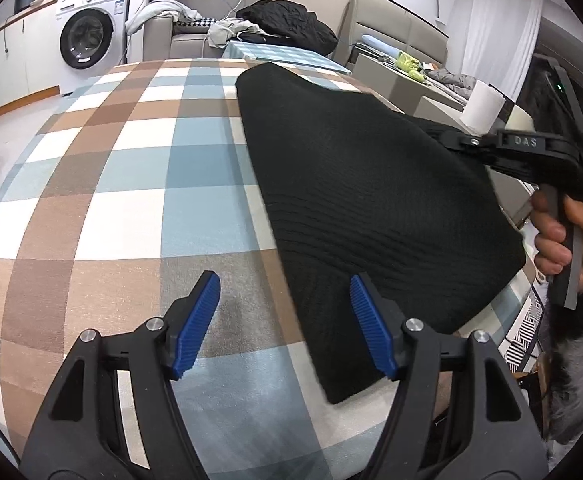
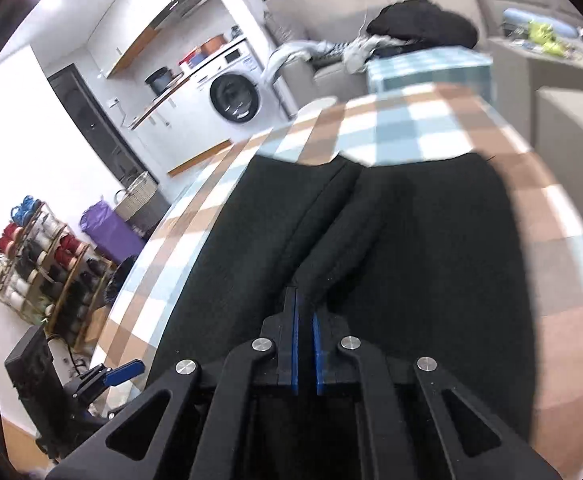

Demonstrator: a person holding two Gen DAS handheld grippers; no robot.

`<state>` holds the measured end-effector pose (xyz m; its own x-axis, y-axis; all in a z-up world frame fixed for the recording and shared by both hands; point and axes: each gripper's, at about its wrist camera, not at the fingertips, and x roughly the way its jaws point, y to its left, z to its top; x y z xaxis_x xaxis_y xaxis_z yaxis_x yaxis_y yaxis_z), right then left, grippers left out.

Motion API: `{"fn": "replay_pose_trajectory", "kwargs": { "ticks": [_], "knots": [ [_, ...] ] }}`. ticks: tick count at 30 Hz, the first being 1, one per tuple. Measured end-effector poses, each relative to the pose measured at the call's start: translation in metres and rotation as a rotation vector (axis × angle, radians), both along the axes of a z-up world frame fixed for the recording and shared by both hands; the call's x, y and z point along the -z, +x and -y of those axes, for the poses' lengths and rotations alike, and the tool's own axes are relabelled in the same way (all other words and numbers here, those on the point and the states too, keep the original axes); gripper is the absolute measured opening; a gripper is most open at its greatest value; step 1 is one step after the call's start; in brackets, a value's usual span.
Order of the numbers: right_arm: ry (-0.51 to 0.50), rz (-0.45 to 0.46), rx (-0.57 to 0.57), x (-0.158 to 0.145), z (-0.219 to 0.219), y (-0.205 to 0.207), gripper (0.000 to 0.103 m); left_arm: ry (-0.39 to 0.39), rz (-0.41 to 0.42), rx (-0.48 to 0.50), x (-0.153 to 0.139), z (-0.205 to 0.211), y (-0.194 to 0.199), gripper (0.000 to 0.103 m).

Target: Fold small clothes

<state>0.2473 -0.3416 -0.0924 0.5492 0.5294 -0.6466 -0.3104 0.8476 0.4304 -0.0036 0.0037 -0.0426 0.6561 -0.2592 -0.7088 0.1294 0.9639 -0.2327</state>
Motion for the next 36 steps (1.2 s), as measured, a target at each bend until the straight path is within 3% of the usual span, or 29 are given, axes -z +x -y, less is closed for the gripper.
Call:
{"fn": "replay_pose_trajectory", "kwargs": {
  "ticks": [2,6,15,18,21,25,29,31,32,33,35,36],
  "knots": [
    [-0.057,-0.025,0.046,0.007,0.013,0.004,0.005,-0.011,-0.009,0.003,0.001,-0.001,0.001,0.065],
    [-0.083,-0.165,0.08,0.043,0.025,0.016,0.013,-0.006,-0.017,-0.001,0.002,0.0,0.003,0.065],
    [-0.001,-0.056,0.004,0.02,0.043,-0.051,0.039,-0.029,-0.04,-0.003,0.003,0.001,0.014,0.066],
    [-0.005,-0.065,-0.045,0.026,0.042,-0.071,0.041,-0.034,-0.054,0.0,0.004,0.004,0.021,0.066],
    [-0.047,-0.032,-0.024,0.026,0.044,-0.08,0.043,-0.014,-0.053,0.002,0.004,0.009,0.031,0.066],
    [-0.044,-0.021,0.046,0.024,0.064,-0.079,0.065,0.004,-0.058,0.006,0.003,0.016,0.054,0.066],
    [-0.079,-0.024,0.111,0.026,0.08,-0.071,0.065,0.039,-0.089,-0.002,0.005,0.021,0.082,0.065],
    [-0.091,-0.038,0.133,0.03,0.088,-0.067,0.065,0.004,-0.088,-0.015,0.005,0.02,0.094,0.049],
    [-0.093,-0.044,0.14,0.032,0.09,-0.066,0.065,-0.016,-0.093,-0.008,0.006,0.02,0.097,0.031],
    [-0.097,-0.05,0.146,0.033,0.092,-0.065,0.065,-0.04,-0.097,0.003,0.005,0.021,0.1,0.024],
    [-0.113,-0.056,0.151,0.036,0.094,-0.064,0.065,-0.038,-0.073,-0.001,0.001,0.024,0.101,0.013],
    [-0.121,-0.058,0.152,0.037,0.093,-0.064,0.065,-0.032,-0.062,-0.007,0.001,0.024,0.1,0.012]
  ]
}}
